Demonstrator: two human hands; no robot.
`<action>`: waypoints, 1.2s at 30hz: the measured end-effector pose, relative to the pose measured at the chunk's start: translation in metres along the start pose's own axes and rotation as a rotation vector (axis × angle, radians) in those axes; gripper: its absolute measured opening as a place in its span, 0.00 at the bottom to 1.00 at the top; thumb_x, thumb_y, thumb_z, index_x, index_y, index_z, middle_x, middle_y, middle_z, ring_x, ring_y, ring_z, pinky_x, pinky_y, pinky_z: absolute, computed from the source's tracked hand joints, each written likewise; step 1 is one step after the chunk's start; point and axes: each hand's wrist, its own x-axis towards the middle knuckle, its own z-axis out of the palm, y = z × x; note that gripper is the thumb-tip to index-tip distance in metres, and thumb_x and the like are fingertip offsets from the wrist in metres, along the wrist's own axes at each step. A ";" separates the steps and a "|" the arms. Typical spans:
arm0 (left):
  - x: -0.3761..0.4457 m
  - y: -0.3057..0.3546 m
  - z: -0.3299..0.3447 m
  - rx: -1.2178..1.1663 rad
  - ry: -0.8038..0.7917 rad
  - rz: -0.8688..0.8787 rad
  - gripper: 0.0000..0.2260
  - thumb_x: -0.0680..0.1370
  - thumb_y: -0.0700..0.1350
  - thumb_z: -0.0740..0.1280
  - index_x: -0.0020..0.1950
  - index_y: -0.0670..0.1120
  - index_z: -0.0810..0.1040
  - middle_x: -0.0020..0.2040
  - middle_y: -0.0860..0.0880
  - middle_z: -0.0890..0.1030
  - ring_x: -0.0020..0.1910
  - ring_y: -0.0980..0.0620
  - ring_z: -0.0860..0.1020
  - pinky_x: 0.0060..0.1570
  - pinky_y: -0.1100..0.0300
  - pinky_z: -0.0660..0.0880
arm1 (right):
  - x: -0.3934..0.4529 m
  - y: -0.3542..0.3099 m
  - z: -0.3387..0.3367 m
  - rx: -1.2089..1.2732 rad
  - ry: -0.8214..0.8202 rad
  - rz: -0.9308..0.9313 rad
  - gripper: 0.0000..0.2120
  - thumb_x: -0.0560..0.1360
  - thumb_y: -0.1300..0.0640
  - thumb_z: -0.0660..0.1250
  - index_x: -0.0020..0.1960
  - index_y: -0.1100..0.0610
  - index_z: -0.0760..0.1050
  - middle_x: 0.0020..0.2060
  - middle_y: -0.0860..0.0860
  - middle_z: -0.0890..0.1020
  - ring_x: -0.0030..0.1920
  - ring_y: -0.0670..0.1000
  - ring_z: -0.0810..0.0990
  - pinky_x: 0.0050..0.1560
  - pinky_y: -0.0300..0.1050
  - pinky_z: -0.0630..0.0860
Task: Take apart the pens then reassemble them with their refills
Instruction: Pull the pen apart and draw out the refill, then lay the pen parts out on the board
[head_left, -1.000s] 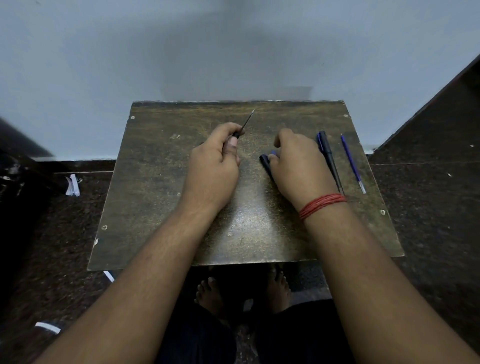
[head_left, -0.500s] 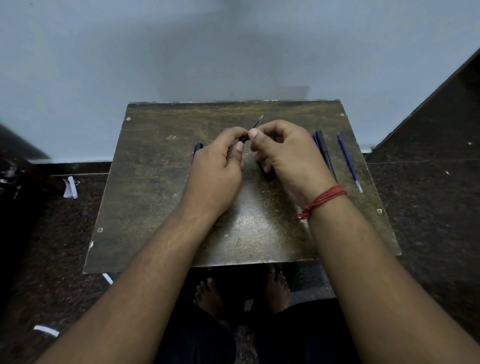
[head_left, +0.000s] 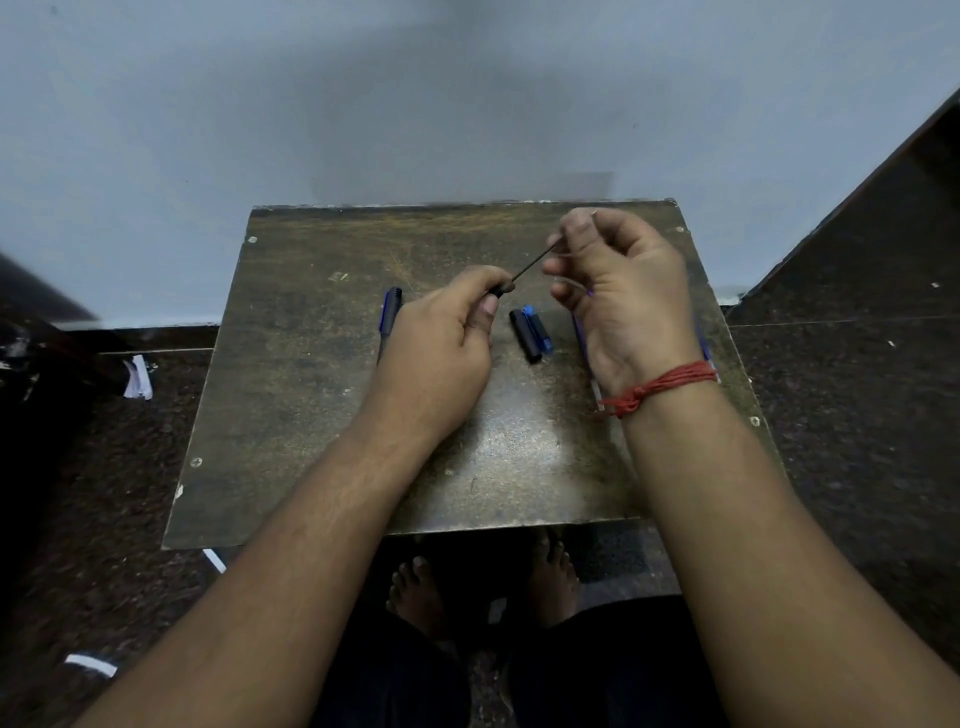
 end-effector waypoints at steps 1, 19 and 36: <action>0.000 0.000 0.000 -0.003 -0.006 -0.005 0.11 0.83 0.44 0.60 0.62 0.52 0.78 0.37 0.60 0.74 0.37 0.61 0.75 0.37 0.65 0.67 | 0.002 0.000 -0.002 0.032 0.000 0.010 0.04 0.79 0.61 0.68 0.45 0.57 0.78 0.36 0.50 0.83 0.34 0.47 0.80 0.34 0.39 0.76; 0.000 0.002 -0.004 -0.058 0.017 -0.123 0.08 0.83 0.45 0.59 0.61 0.49 0.75 0.40 0.54 0.79 0.40 0.59 0.77 0.37 0.70 0.71 | 0.031 -0.034 -0.078 -0.830 0.288 -0.369 0.05 0.76 0.53 0.69 0.50 0.53 0.82 0.35 0.49 0.81 0.35 0.47 0.79 0.39 0.44 0.78; -0.001 0.003 -0.004 -0.065 0.013 -0.152 0.05 0.83 0.45 0.60 0.54 0.50 0.75 0.39 0.51 0.80 0.35 0.62 0.74 0.34 0.73 0.67 | 0.033 -0.009 -0.092 -1.353 0.234 -0.078 0.08 0.76 0.52 0.71 0.47 0.57 0.78 0.46 0.57 0.82 0.46 0.57 0.78 0.45 0.43 0.71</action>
